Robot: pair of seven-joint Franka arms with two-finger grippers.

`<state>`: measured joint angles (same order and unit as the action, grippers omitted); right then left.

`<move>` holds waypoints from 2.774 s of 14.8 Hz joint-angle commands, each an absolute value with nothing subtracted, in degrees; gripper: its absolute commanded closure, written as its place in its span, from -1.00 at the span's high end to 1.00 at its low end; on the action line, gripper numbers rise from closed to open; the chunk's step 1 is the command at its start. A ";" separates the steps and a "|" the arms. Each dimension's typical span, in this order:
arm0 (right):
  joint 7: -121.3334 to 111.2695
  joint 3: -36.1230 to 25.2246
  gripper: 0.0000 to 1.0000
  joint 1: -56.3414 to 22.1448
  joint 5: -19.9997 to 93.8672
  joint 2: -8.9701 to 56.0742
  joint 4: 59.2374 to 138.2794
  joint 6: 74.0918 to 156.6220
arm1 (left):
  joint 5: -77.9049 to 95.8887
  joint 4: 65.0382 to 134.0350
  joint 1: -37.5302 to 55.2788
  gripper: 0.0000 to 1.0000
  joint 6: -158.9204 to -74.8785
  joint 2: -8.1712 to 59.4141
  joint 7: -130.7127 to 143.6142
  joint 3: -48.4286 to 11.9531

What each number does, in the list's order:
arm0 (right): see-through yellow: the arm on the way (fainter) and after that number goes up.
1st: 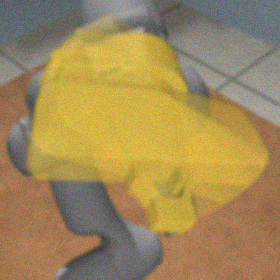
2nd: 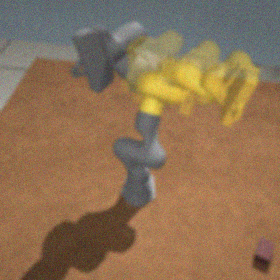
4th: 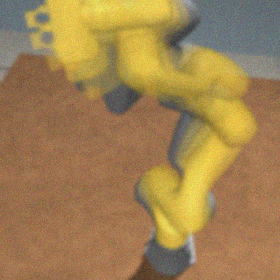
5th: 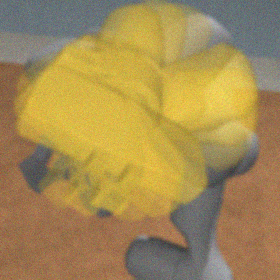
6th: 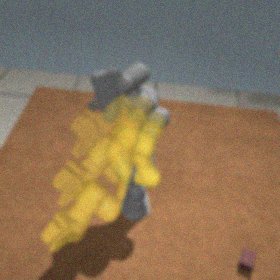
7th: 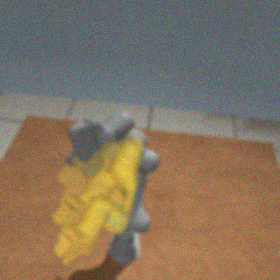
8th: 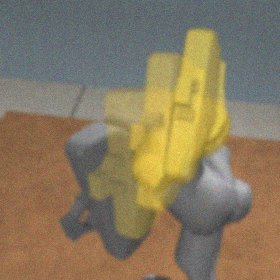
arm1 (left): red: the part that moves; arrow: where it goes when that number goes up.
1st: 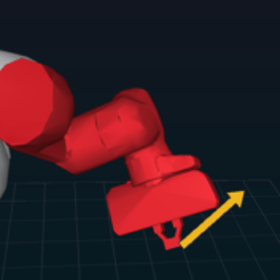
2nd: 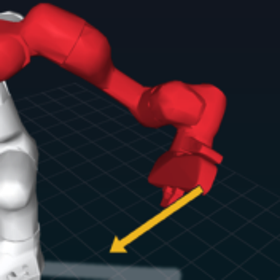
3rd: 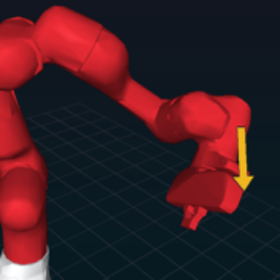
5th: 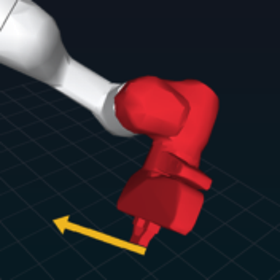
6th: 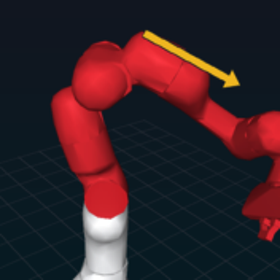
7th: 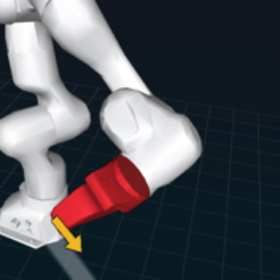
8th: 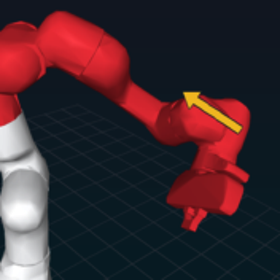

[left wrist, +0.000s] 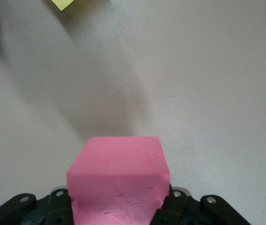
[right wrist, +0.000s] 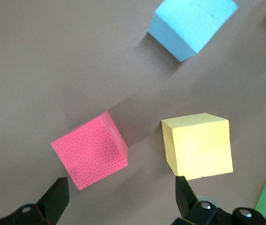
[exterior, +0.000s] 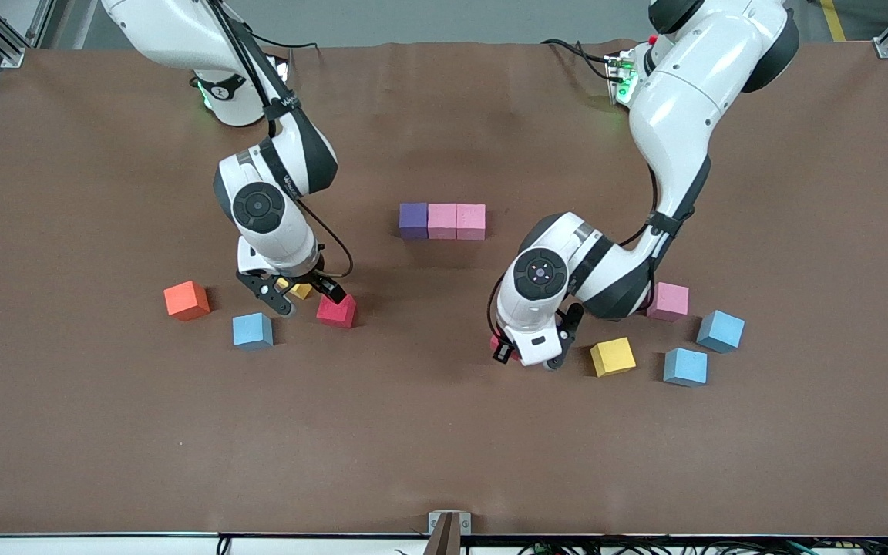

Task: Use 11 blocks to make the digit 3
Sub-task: 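Lower the right gripper onto the red block and grasp it, then lift the red block and carry it beside the purple block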

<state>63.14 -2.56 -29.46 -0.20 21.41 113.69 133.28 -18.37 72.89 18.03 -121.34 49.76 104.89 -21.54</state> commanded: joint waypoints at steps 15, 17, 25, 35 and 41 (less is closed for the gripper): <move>46.94 -1.41 1.00 -28.21 1.14 28.74 106.52 136.32 | -19.42 73.48 18.11 -0.17 -121.82 49.31 104.59 -21.27; 45.97 -1.41 1.00 -28.04 1.14 29.00 106.52 136.41 | -19.42 73.39 18.11 -0.17 -121.82 49.31 104.59 -21.27; 43.51 -1.49 1.00 -28.48 0.97 31.55 108.28 140.19 | -19.42 73.39 18.19 -0.17 -121.82 49.31 104.68 -21.27; 40.08 -1.49 0.03 -28.21 0.88 30.67 109.69 140.19 | -19.25 73.39 17.93 -0.15 -121.82 49.04 104.85 -21.36; 39.46 -1.14 -0.95 -29.96 0.88 30.59 109.51 139.48 | -19.25 73.39 17.75 -0.15 -121.82 49.04 104.59 -21.36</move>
<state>40.54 -1.96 -29.32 0.21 32.09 107.93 139.42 -18.38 72.97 17.82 -121.52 49.76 104.90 -21.42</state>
